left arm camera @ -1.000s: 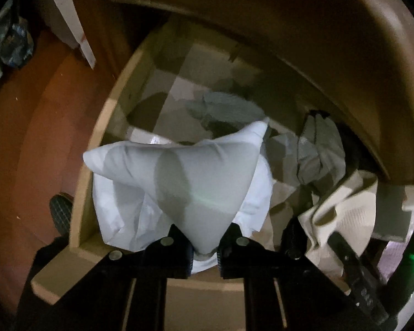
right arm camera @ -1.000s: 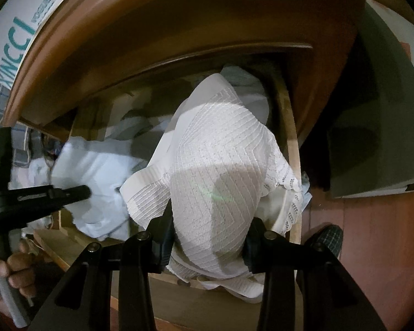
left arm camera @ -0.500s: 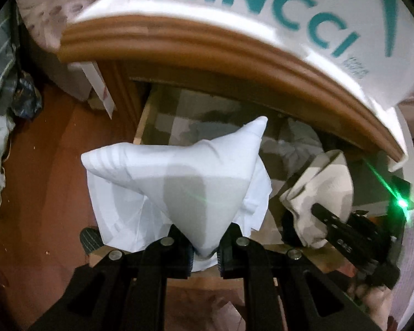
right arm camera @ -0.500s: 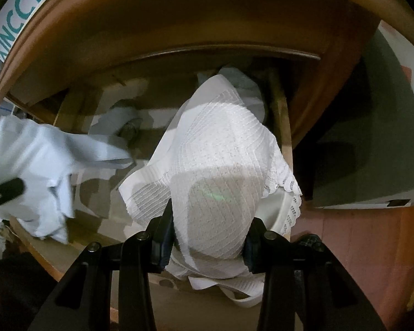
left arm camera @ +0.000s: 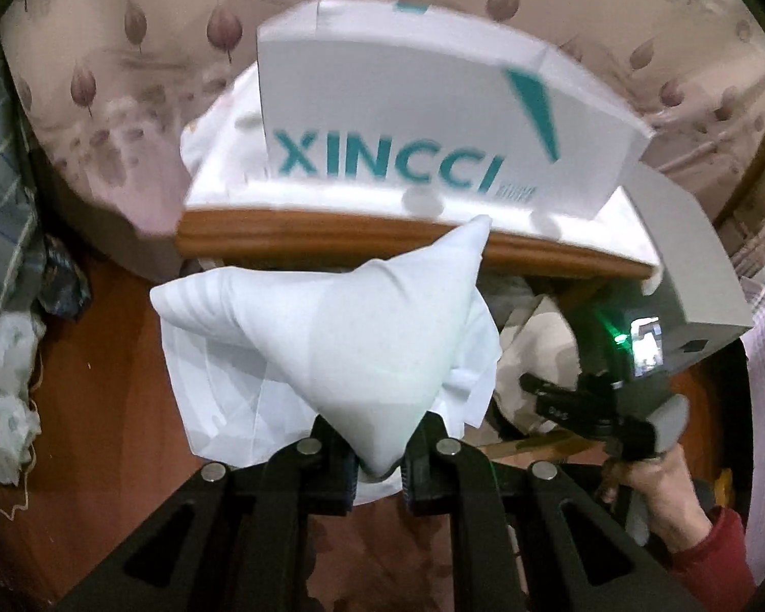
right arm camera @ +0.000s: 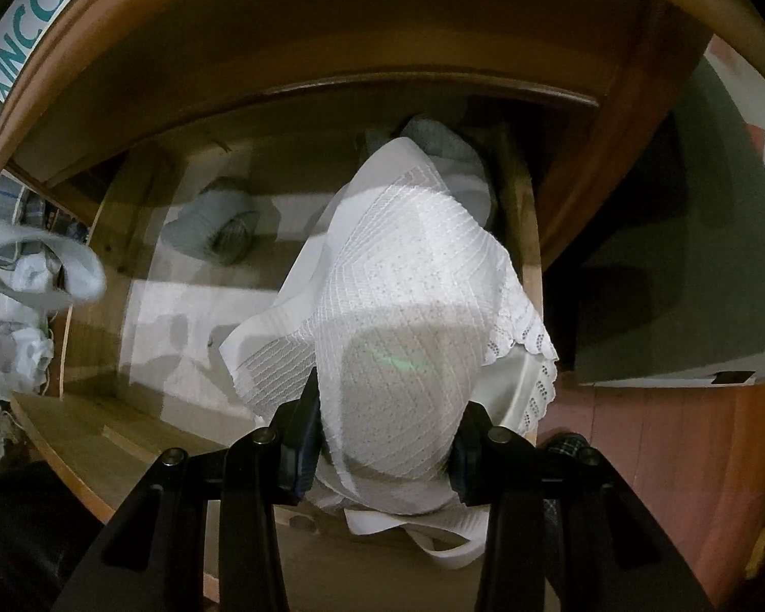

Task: Take underwear out of drawer
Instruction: 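Lift the white cloth with the left gripper and carry it over the shoe box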

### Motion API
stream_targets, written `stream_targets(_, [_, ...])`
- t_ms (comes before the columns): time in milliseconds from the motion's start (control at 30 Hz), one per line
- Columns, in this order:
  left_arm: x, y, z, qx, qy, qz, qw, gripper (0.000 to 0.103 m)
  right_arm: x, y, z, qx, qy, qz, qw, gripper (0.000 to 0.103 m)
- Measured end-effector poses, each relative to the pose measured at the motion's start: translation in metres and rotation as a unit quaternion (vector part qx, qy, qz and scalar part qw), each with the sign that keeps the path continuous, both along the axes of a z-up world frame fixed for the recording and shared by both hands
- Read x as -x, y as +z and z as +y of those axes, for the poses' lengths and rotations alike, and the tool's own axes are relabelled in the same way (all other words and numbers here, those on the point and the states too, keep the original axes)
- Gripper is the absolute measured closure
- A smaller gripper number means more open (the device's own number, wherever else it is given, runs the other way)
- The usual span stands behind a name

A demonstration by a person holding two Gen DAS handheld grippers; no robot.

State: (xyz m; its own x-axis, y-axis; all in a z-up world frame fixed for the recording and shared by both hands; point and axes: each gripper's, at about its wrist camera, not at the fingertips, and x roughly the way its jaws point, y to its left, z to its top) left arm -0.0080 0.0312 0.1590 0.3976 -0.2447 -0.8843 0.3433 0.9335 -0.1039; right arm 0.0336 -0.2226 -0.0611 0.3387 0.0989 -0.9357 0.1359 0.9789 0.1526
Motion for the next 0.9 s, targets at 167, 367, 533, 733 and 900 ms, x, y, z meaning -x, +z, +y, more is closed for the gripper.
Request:
stream_targets(167, [0.004, 0.057, 0.008, 0.022, -0.003, -0.046, 0.9987, 0.091, 0.000, -0.002, 0.001, 0.001, 0.000, 0.002, 1.000, 0.066])
stream_targets(367, [-0.003, 0.122, 0.003, 0.030, -0.013, -0.111, 0.9932, 0.091, -0.001, -0.002, 0.001, 0.000, 0.000, 0.003, 1.000, 0.066])
stream_targets(533, [-0.028, 0.161, -0.006, 0.022, -0.015, -0.149, 0.9884, 0.091, 0.001, -0.003, 0.000, -0.002, -0.003, 0.004, 1.000, 0.066])
stream_targets(733, [-0.077, 0.174, -0.023, 0.024, -0.021, -0.140, 0.9896, 0.091, -0.001, -0.004, 0.000, -0.004, -0.004, 0.007, 1.000, 0.066])
stream_targets(900, [-0.123, 0.166, -0.035, 0.043, -0.012, -0.100, 0.9939, 0.091, 0.001, -0.005, -0.004, -0.012, -0.008, 0.009, 1.000, 0.065])
